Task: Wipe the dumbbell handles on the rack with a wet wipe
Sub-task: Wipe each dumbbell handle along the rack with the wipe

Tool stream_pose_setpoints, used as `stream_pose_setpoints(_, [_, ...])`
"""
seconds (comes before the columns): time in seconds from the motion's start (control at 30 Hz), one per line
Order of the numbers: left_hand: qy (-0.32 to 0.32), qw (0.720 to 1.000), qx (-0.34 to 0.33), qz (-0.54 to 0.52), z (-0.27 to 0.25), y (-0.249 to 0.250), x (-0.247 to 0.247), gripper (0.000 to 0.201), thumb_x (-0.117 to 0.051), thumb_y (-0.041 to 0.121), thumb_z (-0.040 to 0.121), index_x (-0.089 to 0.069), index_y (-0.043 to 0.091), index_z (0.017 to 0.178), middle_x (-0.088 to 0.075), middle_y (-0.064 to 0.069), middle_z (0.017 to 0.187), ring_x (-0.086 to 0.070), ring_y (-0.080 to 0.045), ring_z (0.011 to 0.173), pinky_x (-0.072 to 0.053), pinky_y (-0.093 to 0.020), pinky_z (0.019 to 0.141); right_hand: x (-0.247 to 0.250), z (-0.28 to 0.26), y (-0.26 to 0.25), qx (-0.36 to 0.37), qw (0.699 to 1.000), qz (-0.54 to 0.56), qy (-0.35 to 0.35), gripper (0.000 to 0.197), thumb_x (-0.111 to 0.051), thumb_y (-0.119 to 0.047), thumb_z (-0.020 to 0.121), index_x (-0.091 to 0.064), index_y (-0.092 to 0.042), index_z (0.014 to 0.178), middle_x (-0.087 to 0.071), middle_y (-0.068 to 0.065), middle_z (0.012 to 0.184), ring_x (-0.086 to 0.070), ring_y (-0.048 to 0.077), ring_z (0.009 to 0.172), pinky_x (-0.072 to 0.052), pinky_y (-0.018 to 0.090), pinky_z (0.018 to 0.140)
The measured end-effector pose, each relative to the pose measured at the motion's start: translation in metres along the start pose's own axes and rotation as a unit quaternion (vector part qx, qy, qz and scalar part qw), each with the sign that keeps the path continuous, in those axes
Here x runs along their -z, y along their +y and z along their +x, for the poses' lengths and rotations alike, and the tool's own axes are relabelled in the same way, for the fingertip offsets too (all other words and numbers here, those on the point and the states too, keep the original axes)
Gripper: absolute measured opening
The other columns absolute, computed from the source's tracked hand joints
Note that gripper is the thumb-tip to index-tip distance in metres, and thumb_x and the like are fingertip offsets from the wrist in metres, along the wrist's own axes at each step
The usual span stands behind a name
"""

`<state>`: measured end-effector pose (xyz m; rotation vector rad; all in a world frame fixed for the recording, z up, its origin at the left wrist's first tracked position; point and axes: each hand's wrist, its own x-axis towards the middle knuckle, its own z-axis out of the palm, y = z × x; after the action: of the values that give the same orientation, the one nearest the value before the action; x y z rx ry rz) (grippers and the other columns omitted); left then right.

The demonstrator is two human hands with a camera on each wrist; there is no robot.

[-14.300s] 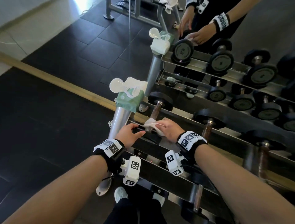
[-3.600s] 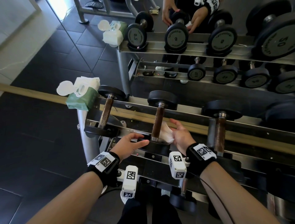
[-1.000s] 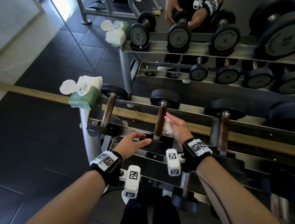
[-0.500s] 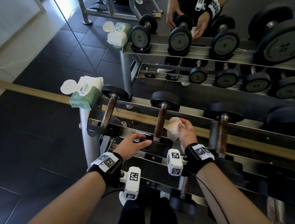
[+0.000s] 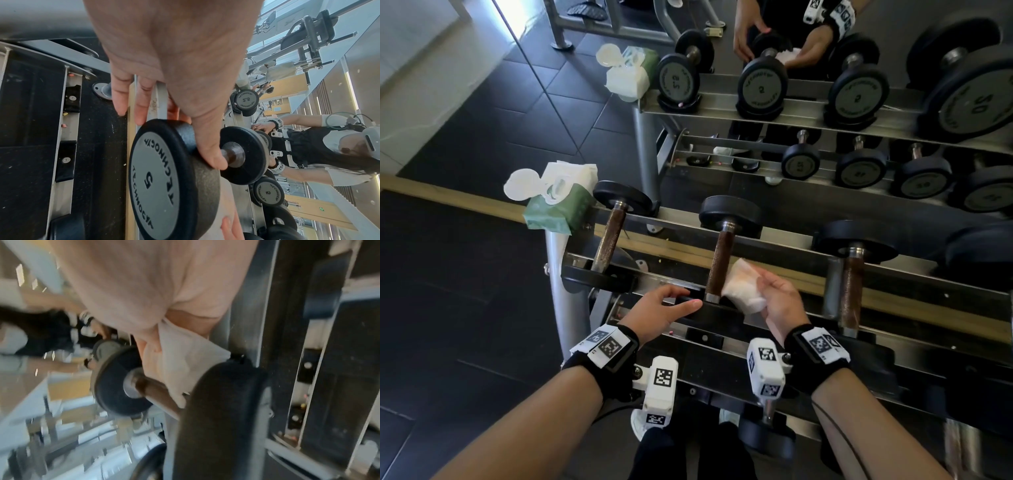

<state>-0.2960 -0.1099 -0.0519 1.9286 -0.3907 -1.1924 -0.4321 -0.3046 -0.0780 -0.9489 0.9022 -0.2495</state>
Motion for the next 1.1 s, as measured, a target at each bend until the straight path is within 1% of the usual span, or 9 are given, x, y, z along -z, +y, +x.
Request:
stream_pose_setpoints(0.1, [-0.002,1.000,0.002,-0.002,0.000,-0.001,0.000,0.055,-0.070,0.057,0.069,-0.061,0.033,0.118,-0.066,0.004,0.117,-0.067,-0.015,0.104,-0.058,-0.035,0.087,-0.010,0.011,-0.011,0.032,0.998,0.027,0.039,0.032,-0.040,-0.008,0.104,-0.068,-0.022,0.111,-0.069,0.011,0.117,-0.068,0.025,0.100,-0.056,0.031,0.075])
stream_pose_setpoints(0.27, [0.002,1.000,0.000,-0.005,-0.001,-0.001,-0.002,0.046,-0.070,0.055,0.072,-0.061,0.036,0.113,-0.067,0.005,0.113,-0.068,-0.013,0.100,-0.059,-0.036,0.087,-0.030,0.014,-0.008,0.059,0.988,-0.141,-0.034,0.038,-0.040,-0.010,0.105,-0.064,-0.029,0.128,-0.063,0.002,0.131,-0.059,0.021,0.120,-0.045,0.035,0.106])
stream_pose_setpoints(0.4, [0.006,1.000,0.002,-0.012,0.000,-0.001,-0.002,0.042,-0.072,0.049,0.078,-0.062,0.033,0.115,-0.066,0.003,0.115,-0.068,-0.016,0.102,-0.058,-0.040,0.090,-0.015,-0.005,0.007,0.095,0.961,-0.248,-0.074,0.041,-0.040,-0.009,0.105,-0.067,-0.033,0.123,-0.064,-0.007,0.129,-0.056,0.007,0.122,-0.036,0.026,0.110])
stream_pose_setpoints(0.5, [-0.003,1.000,0.008,-0.005,0.000,-0.001,-0.001,0.048,-0.072,0.051,0.076,-0.061,0.032,0.119,-0.066,0.003,0.117,-0.066,-0.017,0.106,-0.058,-0.038,0.090,-0.004,-0.009,0.006,0.099,0.943,-0.299,-0.105,0.041,-0.041,-0.002,0.103,-0.070,-0.028,0.115,-0.068,-0.003,0.125,-0.061,0.004,0.116,-0.041,0.021,0.104])
stream_pose_setpoints(0.63, [-0.004,1.000,0.009,0.007,0.000,0.000,0.001,0.061,-0.071,0.058,0.069,-0.061,0.030,0.122,-0.067,0.001,0.117,-0.067,-0.017,0.106,-0.056,-0.040,0.093,-0.003,0.004,-0.016,0.062,0.980,-0.190,-0.016,0.037,-0.042,-0.008,0.103,-0.071,-0.030,0.108,-0.067,0.010,0.118,-0.068,0.013,0.088,-0.054,0.021,0.069])
stream_pose_setpoints(0.7, [0.002,1.000,0.003,0.013,0.001,-0.001,0.000,0.059,-0.071,0.059,0.070,-0.061,0.031,0.121,-0.067,0.004,0.117,-0.067,-0.014,0.105,-0.057,-0.036,0.092,-0.007,0.015,-0.022,0.083,0.976,-0.199,0.024,0.037,-0.040,-0.013,0.105,-0.068,-0.036,0.115,-0.064,0.005,0.119,-0.063,0.025,0.103,-0.056,0.035,0.084])
stream_pose_setpoints(0.8, [0.008,1.000,0.006,0.014,0.001,-0.002,-0.001,0.051,-0.071,0.058,0.072,-0.062,0.035,0.117,-0.068,0.006,0.114,-0.067,-0.013,0.103,-0.057,-0.033,0.087,-0.023,0.021,-0.020,0.096,0.963,-0.250,-0.002,0.038,-0.040,-0.011,0.105,-0.060,-0.023,0.134,-0.060,0.005,0.133,-0.056,0.024,0.121,-0.042,0.044,0.111])
stream_pose_setpoints(1.0, [0.010,1.000,0.013,0.004,0.000,0.002,-0.002,0.053,-0.073,0.057,0.068,-0.062,0.033,0.114,-0.069,0.002,0.111,-0.069,-0.012,0.096,-0.053,-0.014,0.059,-0.022,0.001,0.002,0.091,0.953,-0.283,-0.060,0.038,-0.043,-0.010,0.105,-0.054,-0.018,0.140,-0.055,-0.003,0.142,-0.049,0.012,0.132,-0.032,0.028,0.116])
stream_pose_setpoints(1.1, [0.008,0.999,0.021,0.037,0.000,0.005,0.000,0.041,-0.072,0.052,0.079,-0.062,0.034,0.114,-0.069,0.002,0.109,-0.069,-0.015,0.096,-0.056,-0.020,0.064,-0.010,-0.005,-0.008,0.057,0.938,-0.319,-0.122,0.035,-0.043,-0.006,0.104,-0.058,-0.012,0.135,-0.058,-0.004,0.131,-0.052,0.009,0.124,-0.035,0.014,0.107])
